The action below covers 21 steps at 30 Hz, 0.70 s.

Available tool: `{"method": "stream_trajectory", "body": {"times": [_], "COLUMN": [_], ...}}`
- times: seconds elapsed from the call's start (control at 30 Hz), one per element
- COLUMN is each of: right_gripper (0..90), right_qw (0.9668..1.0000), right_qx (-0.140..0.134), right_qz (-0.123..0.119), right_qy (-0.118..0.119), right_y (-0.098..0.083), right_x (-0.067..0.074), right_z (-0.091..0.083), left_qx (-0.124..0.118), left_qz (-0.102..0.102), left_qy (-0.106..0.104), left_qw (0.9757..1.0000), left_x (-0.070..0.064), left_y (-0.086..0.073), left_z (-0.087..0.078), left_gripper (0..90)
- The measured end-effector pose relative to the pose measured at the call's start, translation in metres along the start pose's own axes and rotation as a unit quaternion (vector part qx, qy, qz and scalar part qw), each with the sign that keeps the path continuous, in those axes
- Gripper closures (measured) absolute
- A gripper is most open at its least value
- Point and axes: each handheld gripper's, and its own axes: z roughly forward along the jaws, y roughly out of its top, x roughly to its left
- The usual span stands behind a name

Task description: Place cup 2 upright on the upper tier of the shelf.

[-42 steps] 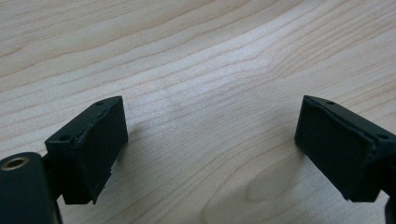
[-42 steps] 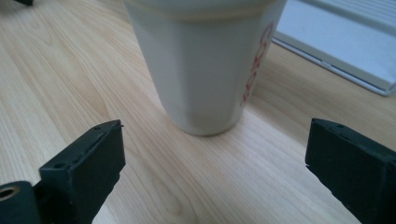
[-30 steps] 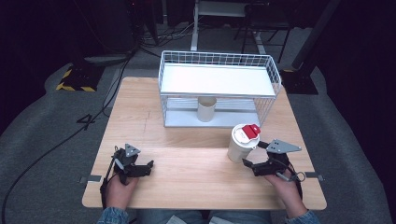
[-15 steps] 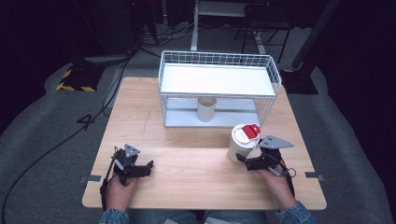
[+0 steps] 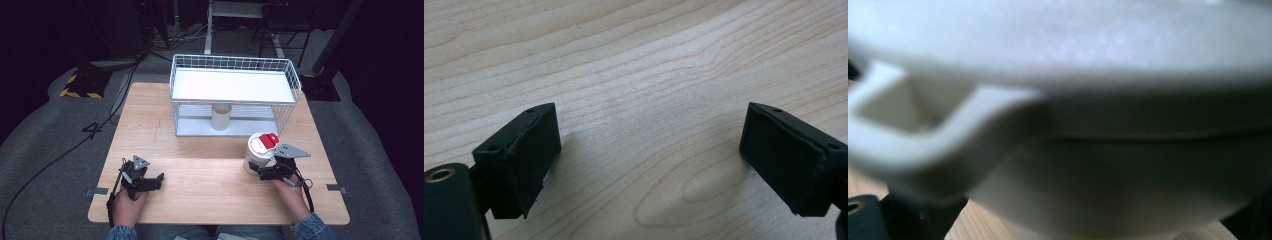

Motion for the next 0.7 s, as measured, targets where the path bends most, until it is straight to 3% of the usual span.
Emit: {"method": "stream_trajectory", "body": {"times": [0.13, 0.2, 0.7], "right_gripper": [6.2, 11.7, 13.0], "right_qw": [1.0, 0.9999, 0.9998], "right_qx": [-0.007, -0.01, -0.016], "right_qz": [0.001, 0.003, 0.001], "right_qy": [-0.005, -0.006, -0.008], "right_y": [-0.0026, -0.0048, -0.0081], "right_x": [0.0006, 0.0009, 0.0007], "right_z": [0.0026, 0.0046, 0.0043], "left_qx": [0.0, -0.001, 0.0], "left_qz": [0.0, 0.0, 0.0], "left_qy": [0.0, 0.0, 0.0], "left_qw": [1.0, 1.0, 1.0], "left_x": [0.0, 0.0, 0.0], "left_y": [0.0, 0.0, 0.0], "left_z": [0.0001, 0.0001, 0.0], "left_gripper": [10.1, 10.1, 10.1]}}
